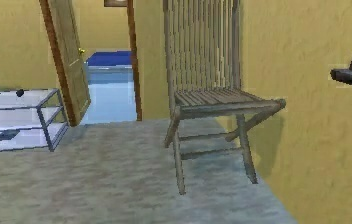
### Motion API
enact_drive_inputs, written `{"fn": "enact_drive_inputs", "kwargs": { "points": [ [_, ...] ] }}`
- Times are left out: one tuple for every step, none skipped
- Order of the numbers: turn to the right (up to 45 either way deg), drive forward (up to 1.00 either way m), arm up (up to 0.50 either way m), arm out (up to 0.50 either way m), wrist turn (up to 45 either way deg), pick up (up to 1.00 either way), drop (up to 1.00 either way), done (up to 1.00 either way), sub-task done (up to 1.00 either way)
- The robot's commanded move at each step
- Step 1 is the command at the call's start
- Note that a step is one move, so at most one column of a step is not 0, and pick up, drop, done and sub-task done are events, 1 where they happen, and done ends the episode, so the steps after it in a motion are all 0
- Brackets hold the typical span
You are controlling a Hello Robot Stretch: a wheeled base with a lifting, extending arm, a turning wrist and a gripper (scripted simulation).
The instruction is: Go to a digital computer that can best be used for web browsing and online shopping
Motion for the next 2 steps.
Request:
{"fn": "enact_drive_inputs", "kwargs": {
  "points": [
    [0.0, 0.20, 0.00, 0.00, 0.0, 0.00, 0.00, 0.00, 0.00],
    [-15.0, 0.00, 0.00, 0.00, 0.0, 0.00, 0.00, 0.00, 0.00]
  ]
}}
